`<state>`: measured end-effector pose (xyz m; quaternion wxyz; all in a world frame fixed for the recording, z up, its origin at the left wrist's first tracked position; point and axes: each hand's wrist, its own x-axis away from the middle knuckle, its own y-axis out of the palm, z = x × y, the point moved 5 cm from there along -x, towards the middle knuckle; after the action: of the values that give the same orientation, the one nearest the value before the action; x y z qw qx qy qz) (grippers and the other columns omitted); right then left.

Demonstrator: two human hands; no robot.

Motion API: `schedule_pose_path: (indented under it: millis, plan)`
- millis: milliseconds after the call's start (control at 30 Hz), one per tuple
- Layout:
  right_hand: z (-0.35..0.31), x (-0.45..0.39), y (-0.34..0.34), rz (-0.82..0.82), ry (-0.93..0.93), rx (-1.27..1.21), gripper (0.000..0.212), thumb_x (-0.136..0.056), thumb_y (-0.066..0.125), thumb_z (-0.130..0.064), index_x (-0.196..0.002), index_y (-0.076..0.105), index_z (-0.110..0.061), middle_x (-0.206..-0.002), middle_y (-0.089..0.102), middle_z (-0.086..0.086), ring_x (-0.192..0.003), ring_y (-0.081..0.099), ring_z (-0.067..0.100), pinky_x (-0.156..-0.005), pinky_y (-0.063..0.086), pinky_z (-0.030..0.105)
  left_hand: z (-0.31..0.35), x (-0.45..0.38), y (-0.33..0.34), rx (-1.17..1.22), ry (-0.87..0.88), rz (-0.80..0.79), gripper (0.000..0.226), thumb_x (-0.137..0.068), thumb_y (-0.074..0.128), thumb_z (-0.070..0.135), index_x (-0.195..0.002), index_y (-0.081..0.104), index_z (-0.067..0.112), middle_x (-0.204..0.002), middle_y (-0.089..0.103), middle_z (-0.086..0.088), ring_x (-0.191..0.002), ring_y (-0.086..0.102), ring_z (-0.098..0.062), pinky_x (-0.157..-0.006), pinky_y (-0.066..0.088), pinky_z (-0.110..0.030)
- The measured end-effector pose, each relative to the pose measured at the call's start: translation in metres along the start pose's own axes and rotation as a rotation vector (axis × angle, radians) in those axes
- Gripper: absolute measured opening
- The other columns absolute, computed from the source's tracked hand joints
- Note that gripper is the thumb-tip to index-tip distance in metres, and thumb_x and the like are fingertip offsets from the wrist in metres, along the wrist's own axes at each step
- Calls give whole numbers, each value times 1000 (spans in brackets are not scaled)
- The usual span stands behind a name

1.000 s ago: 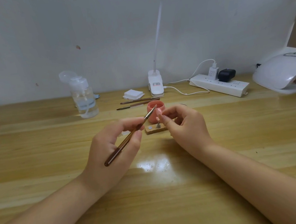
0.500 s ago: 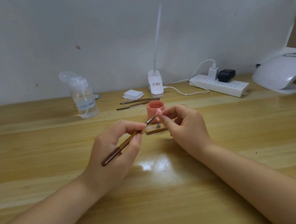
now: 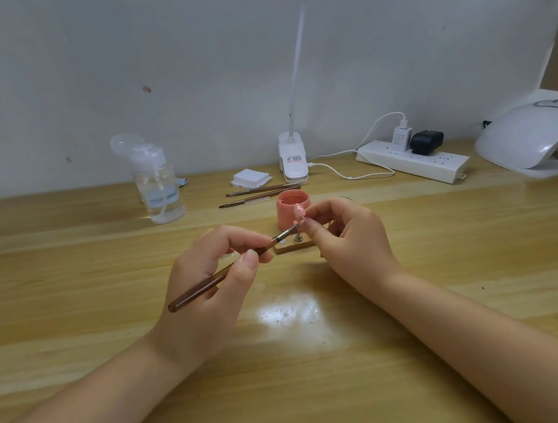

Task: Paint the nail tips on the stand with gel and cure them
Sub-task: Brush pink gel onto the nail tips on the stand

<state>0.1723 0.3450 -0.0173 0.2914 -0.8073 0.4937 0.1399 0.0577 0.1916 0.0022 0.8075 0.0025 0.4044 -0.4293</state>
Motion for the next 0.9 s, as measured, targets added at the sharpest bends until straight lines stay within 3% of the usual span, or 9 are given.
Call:
schedule_pose_path:
  millis: [167, 300, 433, 567, 767, 900]
  plan:
    - [0, 0, 1, -3, 11, -26, 13, -87, 70, -23, -79, 65, -31, -74, 69, -19, -61, 57, 13, -64, 52, 48, -6, -1, 0, 9, -75, 50, 24, -88, 50, 38, -102, 65, 26, -95, 72, 13, -98, 66, -13, -83, 46, -19]
    - [0, 0, 1, -15, 6, -33, 9, -88, 69, -25, -81, 66, -29, -78, 72, -14, -64, 59, 25, -64, 52, 50, -6, -1, 0, -23, -73, 29, 23, -87, 50, 39, -101, 66, 29, -94, 72, 16, -98, 65, -13, -84, 48, -24]
    - [0, 0, 1, -11, 7, -14, 16, -88, 69, -19, -81, 65, -32, -73, 68, -24, -63, 59, 29, -63, 52, 50, -2, 0, -1, -5, -35, 21, 19, -86, 49, 35, -94, 65, 28, -89, 72, 11, -91, 66, -13, -82, 48, -37]
    - [0, 1, 1, -10, -2, -36, 11, -88, 70, -22, -80, 66, -28, -78, 72, -11, -64, 60, 29, -63, 51, 51, -3, -1, -1, -6, -55, 54, 24, -87, 49, 36, -99, 65, 25, -92, 72, 13, -93, 65, -9, -80, 46, -23]
    - [0, 0, 1, -14, 5, -24, 8, -89, 69, -22, -84, 66, -29, -76, 70, -20, -64, 60, 29, -63, 52, 50, 2, 0, -3, -36, 13, 42, 18, -86, 50, 32, -93, 66, 28, -89, 72, 13, -91, 66, -13, -81, 49, -33]
    - [1, 0, 0, 7, 22, -38, 6, -90, 68, -27, -92, 67, -21, -83, 72, -5, -63, 61, 28, -66, 53, 50, -3, -2, -8, -4, 12, 110, 18, -88, 49, 30, -95, 65, 27, -90, 72, 8, -89, 67, -12, -79, 49, -27]
